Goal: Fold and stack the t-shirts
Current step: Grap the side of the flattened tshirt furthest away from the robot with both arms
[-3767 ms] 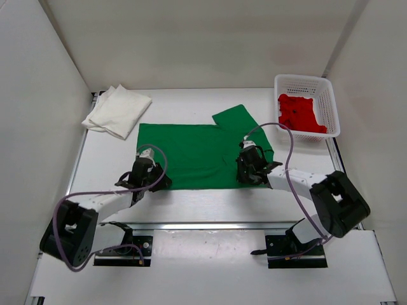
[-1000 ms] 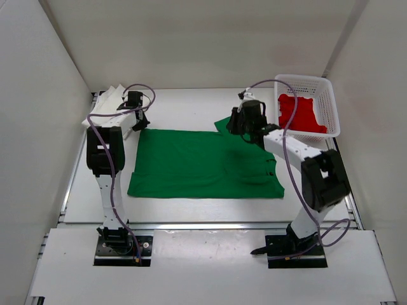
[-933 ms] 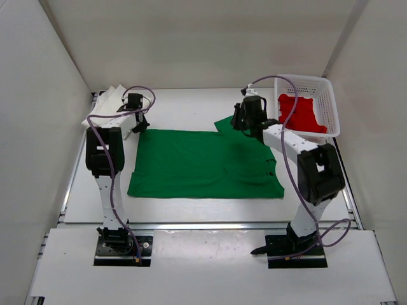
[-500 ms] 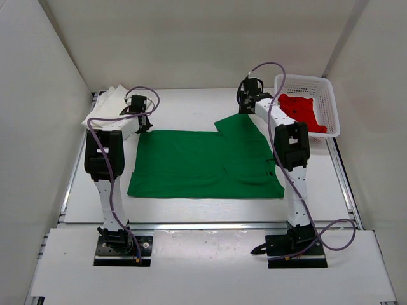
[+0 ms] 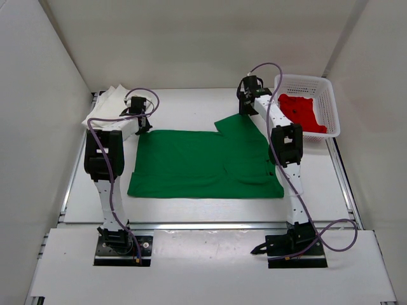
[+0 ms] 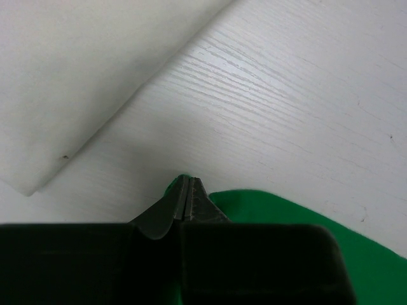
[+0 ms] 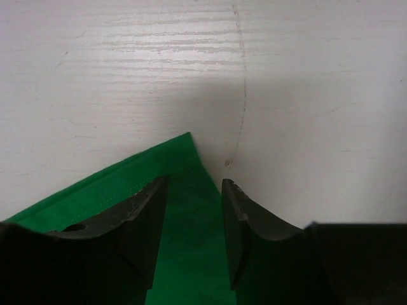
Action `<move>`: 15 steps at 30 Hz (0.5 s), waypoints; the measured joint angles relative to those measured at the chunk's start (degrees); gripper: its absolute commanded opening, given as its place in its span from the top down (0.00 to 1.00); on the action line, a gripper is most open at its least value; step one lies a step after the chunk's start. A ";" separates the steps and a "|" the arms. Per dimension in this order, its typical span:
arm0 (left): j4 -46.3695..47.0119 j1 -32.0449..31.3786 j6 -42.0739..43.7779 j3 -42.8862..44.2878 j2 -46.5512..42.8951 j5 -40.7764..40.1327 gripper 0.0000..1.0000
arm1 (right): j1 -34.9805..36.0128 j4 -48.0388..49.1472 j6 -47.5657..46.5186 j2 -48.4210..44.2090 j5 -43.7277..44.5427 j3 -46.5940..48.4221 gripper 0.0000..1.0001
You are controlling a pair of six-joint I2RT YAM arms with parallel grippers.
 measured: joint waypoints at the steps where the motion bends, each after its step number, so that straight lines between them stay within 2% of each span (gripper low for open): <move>1: 0.00 0.00 0.02 0.00 0.00 0.00 1.00 | -0.09 -0.20 0.00 0.07 -0.15 0.11 0.62; 9: 0.04 0.00 0.07 0.00 -0.02 0.00 1.00 | -0.35 -0.20 0.24 1.79 -1.62 1.81 0.56; 15: 0.09 -0.02 0.24 0.00 -0.02 0.00 1.00 | -1.66 -0.11 1.27 1.86 -5.62 2.03 0.61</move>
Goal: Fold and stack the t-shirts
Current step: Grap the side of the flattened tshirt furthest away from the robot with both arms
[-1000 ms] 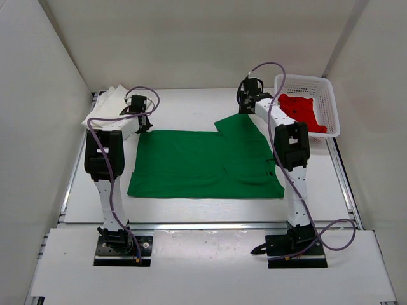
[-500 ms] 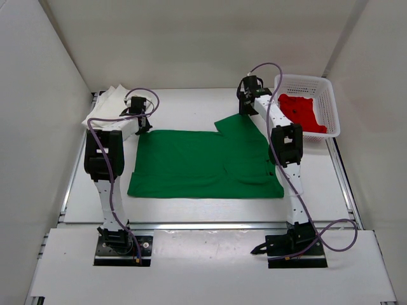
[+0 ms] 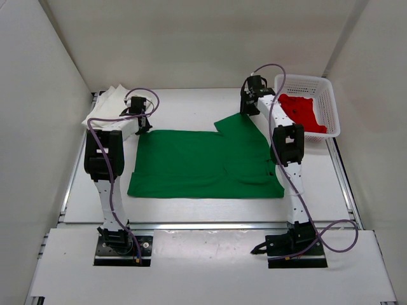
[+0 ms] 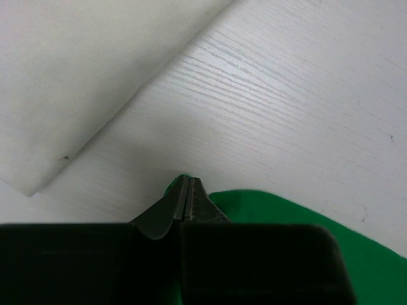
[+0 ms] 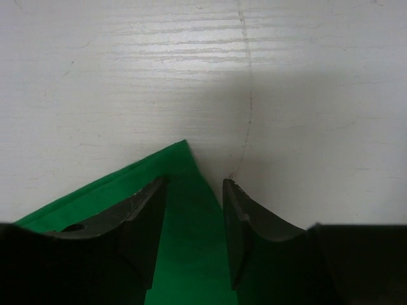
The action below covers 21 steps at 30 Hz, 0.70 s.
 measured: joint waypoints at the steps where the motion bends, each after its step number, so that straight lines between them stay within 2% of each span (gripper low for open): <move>1: 0.00 0.00 0.00 -0.02 0.00 0.00 1.00 | -0.22 0.11 0.15 0.00 -0.94 0.00 0.60; 5: 0.07 -0.02 0.15 -0.02 0.00 0.00 1.00 | -0.85 0.66 1.01 0.46 -4.98 0.68 0.64; 12: 0.39 -0.09 0.24 -0.63 -0.50 0.00 1.00 | -1.46 1.29 2.34 0.94 -8.13 1.01 0.91; 13: 0.39 -0.09 0.24 -0.63 -0.55 -0.02 1.00 | -1.49 1.05 2.54 1.05 -8.39 1.20 0.98; 21: 1.16 -0.35 0.17 -1.84 -1.97 0.24 1.00 | -1.11 -1.42 2.60 1.73 -8.76 5.09 1.00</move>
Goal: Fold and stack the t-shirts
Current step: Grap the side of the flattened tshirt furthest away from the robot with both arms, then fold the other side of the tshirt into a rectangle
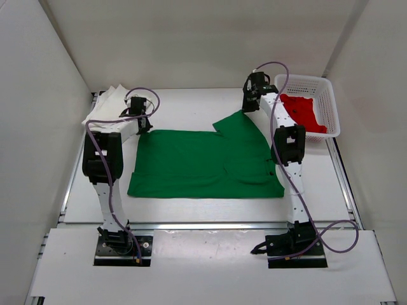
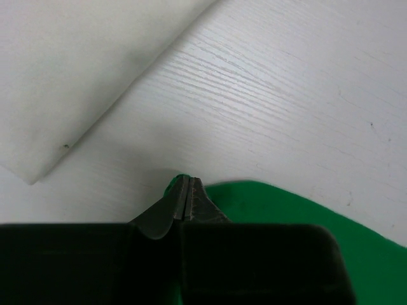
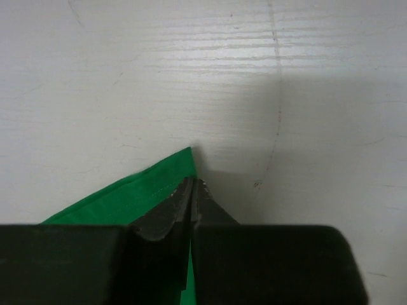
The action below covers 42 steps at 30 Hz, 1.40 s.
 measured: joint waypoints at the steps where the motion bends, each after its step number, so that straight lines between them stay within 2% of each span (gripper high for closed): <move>1: 0.04 0.00 -0.02 -0.37 -0.50 0.04 1.00 | 0.11 -0.59 -0.17 -0.22 0.04 0.26 1.00; 8: 1.55 0.55 -0.46 -3.78 -6.10 1.27 1.00 | 1.09 -7.15 -1.11 -4.28 -1.73 -1.31 1.00; 11: 2.34 0.72 -0.72 -5.44 -8.11 1.75 1.00 | 1.73 -8.55 -1.33 -8.44 -1.25 -6.80 1.00; 13: 2.82 0.79 -1.01 -6.43 -9.03 2.05 1.00 | 2.01 -4.85 -1.29 -14.78 -0.68 -17.68 1.00; 16: 3.04 0.79 -1.09 -7.50 -9.88 2.58 1.00 | 1.84 5.27 -0.35 -33.05 -1.55 -46.18 1.00; 18: 3.06 0.76 -1.07 -7.91 -10.25 2.64 1.00 | 1.44 6.75 0.37 -42.45 -2.40 -56.37 1.00; 24: 3.50 1.07 -1.16 -10.38 -12.59 3.17 1.00 | 0.09 15.15 2.08 -50.80 -1.49 -61.70 1.00; 28: 3.93 2.60 -1.07 -15.67 -17.46 3.26 1.00 | 0.13 18.58 4.17 -57.27 -1.25 -70.97 1.00; 34: 4.57 4.20 -0.98 -20.28 -23.15 2.51 1.00 | 0.02 19.17 6.69 -69.68 -1.27 -83.25 1.00; 42: 3.82 4.28 -0.83 -23.47 -28.02 2.56 1.00 | -0.07 19.69 7.67 -82.71 -1.95 -89.81 1.00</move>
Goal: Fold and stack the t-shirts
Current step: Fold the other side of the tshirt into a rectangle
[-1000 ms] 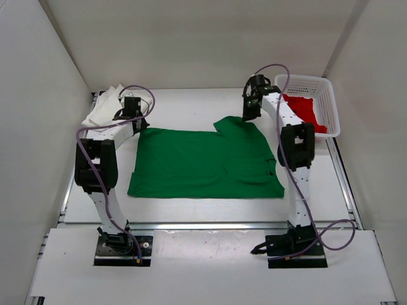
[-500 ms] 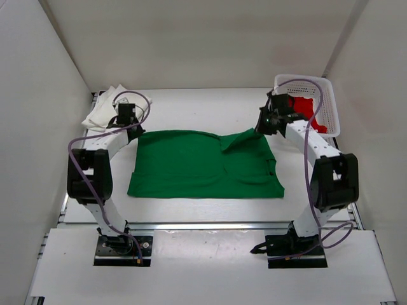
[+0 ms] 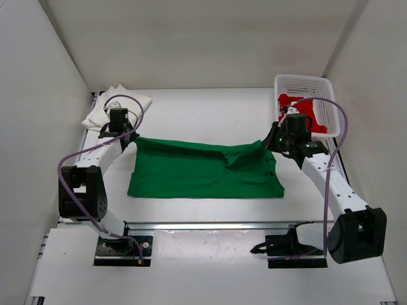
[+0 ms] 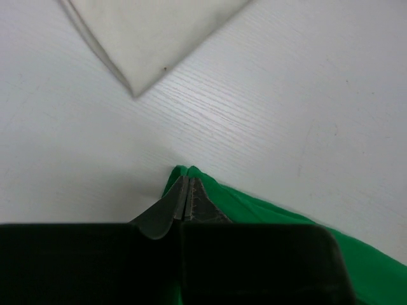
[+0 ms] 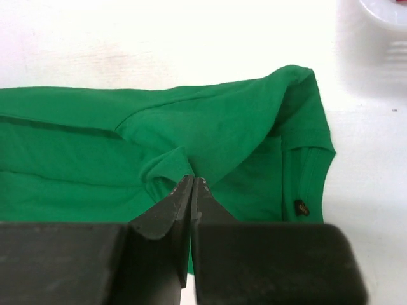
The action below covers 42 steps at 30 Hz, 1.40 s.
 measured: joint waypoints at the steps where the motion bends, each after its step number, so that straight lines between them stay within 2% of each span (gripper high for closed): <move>1: -0.13 0.02 -0.07 0.02 -0.46 0.24 1.00 | -0.33 -0.04 0.00 -0.94 -0.17 -0.48 1.00; 10: -1.38 0.02 -0.44 3.43 -2.58 1.66 1.00 | -0.50 0.35 0.04 -0.48 0.22 -1.66 0.99; 18: -0.37 2.82 -1.75 -5.92 -3.04 2.67 1.00 | -0.79 1.51 0.94 -8.22 0.22 -14.53 1.00; 22: -2.01 3.15 -2.40 -7.39 -1.81 3.10 0.99 | -1.46 0.04 2.16 -11.78 1.18 -19.15 1.00; 25: -2.27 2.95 -2.36 -7.41 -1.73 3.06 0.88 | -1.29 0.28 3.41 -15.04 3.15 -20.90 1.00; 26: -2.40 2.80 -2.29 -7.41 -1.44 3.04 0.82 | -1.05 0.66 3.80 -15.87 3.54 -21.59 1.00; 28: -2.69 2.60 -2.36 -7.41 -0.09 3.30 0.62 | -0.50 1.55 4.81 -16.92 4.07 -23.39 0.97; 29: -2.95 2.56 -2.45 -7.41 0.72 3.45 0.47 | -0.04 1.70 5.27 -17.00 4.39 -24.13 0.96; 32: -3.45 3.37 -3.96 -8.37 1.79 4.81 0.43 | 2.91 1.46 6.67 -17.07 6.14 -26.08 0.84; 34: -3.10 4.66 -4.92 -9.79 0.61 5.20 0.42 | 4.44 1.18 7.45 -17.57 7.56 -26.62 0.70; 36: -2.49 5.90 -5.88 -11.76 -2.45 5.42 0.43 | 4.59 0.94 7.82 -18.82 8.39 -26.75 0.65; 38: -1.55 6.73 -7.02 -13.86 -7.85 5.16 0.48 | 3.67 1.03 7.74 -20.55 9.20 -26.75 0.64; 42: 2.25 2.19 -7.72 -14.29 -16.74 3.13 0.49 | 3.74 1.31 7.45 -22.12 10.99 -26.18 0.84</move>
